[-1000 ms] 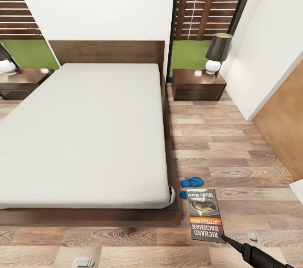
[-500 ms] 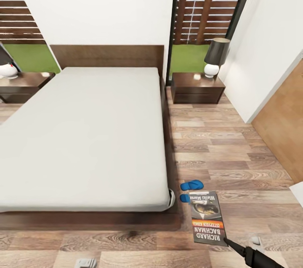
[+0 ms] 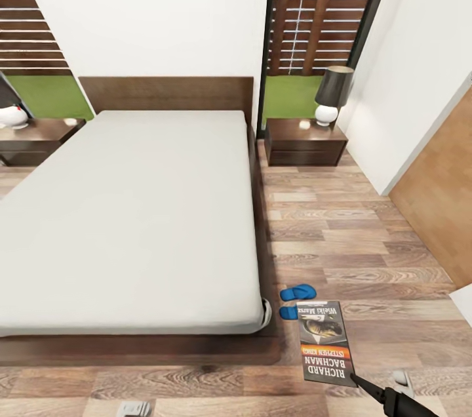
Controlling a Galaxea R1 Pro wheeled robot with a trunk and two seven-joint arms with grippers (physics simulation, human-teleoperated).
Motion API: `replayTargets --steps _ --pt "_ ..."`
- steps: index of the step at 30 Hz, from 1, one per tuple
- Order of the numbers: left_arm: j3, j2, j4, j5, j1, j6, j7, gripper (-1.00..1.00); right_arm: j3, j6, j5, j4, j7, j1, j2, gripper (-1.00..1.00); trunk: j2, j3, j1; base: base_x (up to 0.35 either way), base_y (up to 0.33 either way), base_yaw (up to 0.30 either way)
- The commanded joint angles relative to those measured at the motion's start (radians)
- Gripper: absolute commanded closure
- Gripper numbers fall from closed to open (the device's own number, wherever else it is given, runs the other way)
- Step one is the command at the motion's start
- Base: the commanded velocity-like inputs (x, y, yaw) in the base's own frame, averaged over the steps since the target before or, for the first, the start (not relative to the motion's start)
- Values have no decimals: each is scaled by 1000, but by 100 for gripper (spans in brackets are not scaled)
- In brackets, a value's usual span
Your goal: In the bedroom, move the book from the bed onto either nightstand, and place the two sandals side by side next to the bed.
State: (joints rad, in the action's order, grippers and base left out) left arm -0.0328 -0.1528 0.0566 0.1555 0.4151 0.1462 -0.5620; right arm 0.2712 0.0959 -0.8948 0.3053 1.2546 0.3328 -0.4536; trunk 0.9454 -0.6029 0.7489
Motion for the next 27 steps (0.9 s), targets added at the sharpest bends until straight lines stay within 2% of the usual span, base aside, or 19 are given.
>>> replayTargets --steps 1,27 --pt "-4 0 -1 7 1 3 -4 -100 6 10 -10 0 2 0 -1 100 1 1 0 0 0 0" --pt "-6 1 -1 7 1 3 -3 -100 8 10 -10 -1 0 0 6 100 1 43 0 0 0 0"
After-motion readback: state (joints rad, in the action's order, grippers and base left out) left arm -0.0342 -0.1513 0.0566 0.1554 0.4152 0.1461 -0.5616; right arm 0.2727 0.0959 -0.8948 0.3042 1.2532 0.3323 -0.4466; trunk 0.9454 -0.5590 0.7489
